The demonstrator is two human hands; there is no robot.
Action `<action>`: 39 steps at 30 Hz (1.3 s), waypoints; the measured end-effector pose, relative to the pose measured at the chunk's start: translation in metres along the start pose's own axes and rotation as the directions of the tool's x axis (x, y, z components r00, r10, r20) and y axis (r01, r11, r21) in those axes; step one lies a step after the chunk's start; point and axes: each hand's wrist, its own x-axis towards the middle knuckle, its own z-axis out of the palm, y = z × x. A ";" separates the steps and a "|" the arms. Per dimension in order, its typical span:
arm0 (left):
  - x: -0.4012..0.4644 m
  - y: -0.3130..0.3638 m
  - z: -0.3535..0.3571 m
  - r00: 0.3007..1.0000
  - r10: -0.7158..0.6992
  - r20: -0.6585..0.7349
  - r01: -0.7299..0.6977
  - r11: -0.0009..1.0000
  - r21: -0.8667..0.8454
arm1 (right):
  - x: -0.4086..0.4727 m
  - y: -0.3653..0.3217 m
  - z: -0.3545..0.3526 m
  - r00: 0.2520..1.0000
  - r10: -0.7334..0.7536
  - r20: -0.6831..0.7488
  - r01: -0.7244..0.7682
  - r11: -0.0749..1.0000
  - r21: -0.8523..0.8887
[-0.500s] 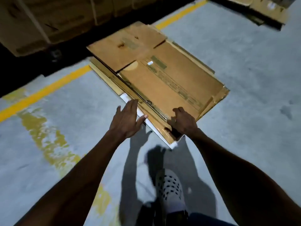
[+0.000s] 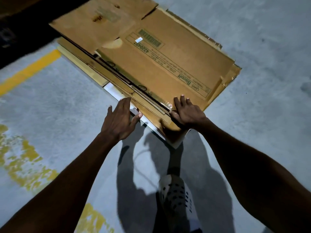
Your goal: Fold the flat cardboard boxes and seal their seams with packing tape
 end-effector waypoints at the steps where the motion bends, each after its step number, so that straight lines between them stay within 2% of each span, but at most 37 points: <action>1: -0.002 0.001 -0.001 1.000 0.005 -0.001 -0.005 1.000 -0.006 | -0.004 -0.001 -0.011 0.998 -0.018 -0.053 0.017 1.000 -0.017; 3: -0.010 0.005 -0.008 1.000 -0.014 0.006 0.014 1.000 -0.026 | -0.011 -0.006 -0.038 0.988 -0.018 -0.155 0.012 0.999 -0.035; 5: -0.022 0.012 -0.018 0.997 -0.079 0.019 0.081 0.992 -0.102 | -0.023 -0.020 -0.074 0.980 -0.006 -0.198 0.009 1.000 0.012; 8: -0.049 0.028 -0.039 0.953 -0.292 0.084 0.303 0.899 -0.315 | -0.053 -0.060 -0.125 0.979 -0.035 -0.199 0.066 0.986 0.151; 10: -0.076 0.037 -0.057 0.882 -0.448 0.146 0.459 0.749 -0.478 | -0.075 -0.091 -0.151 0.982 -0.035 -0.186 0.085 0.960 0.268; 13: -0.127 0.033 -0.079 0.733 -0.628 0.261 0.620 0.459 -0.637 | -0.108 -0.132 -0.190 0.993 0.024 -0.120 0.029 0.908 0.417; 15: -0.169 0.022 -0.088 0.634 -0.675 0.377 0.691 0.274 -0.669 | -0.137 -0.156 -0.217 0.980 0.009 -0.197 0.101 0.834 0.543; 17: -0.212 0.009 -0.094 0.569 -0.663 0.486 0.664 0.022 -0.748 | -0.170 -0.176 -0.233 0.967 0.012 -0.254 0.171 0.708 0.685; 19: -0.250 0.002 -0.101 0.567 -0.642 0.516 0.565 -0.152 -0.811 | -0.206 -0.194 -0.238 0.975 0.027 -0.220 0.165 0.572 0.803; 21: -0.282 0.002 -0.115 0.582 -0.682 0.443 0.462 -0.171 -0.870 | -0.239 -0.214 -0.235 0.981 0.005 -0.196 0.161 0.549 0.820; 23: -0.313 0.007 -0.138 0.560 -0.749 0.354 0.412 -0.119 -0.903 | -0.266 -0.237 -0.231 0.981 -0.028 -0.192 0.175 0.556 0.812; 27: -0.391 -0.001 -0.178 0.490 -0.843 0.221 0.341 -0.048 -0.939 | -0.296 -0.293 -0.214 0.984 0.013 -0.178 0.134 0.604 0.786; 31: -0.464 -0.019 -0.211 0.405 -0.908 0.106 0.251 -0.001 -0.968 | -0.331 -0.353 -0.215 0.975 0.047 -0.217 0.148 0.588 0.795; 36: -0.526 -0.021 -0.237 0.364 -0.931 0.038 0.249 0.058 -0.967 | -0.357 -0.404 -0.228 0.974 0.038 -0.225 0.161 0.580 0.798; 39: -0.556 -0.014 -0.237 0.387 -0.921 0.044 0.235 0.053 -0.971 | -0.367 -0.426 -0.234 0.977 0.042 -0.208 0.134 0.638 0.758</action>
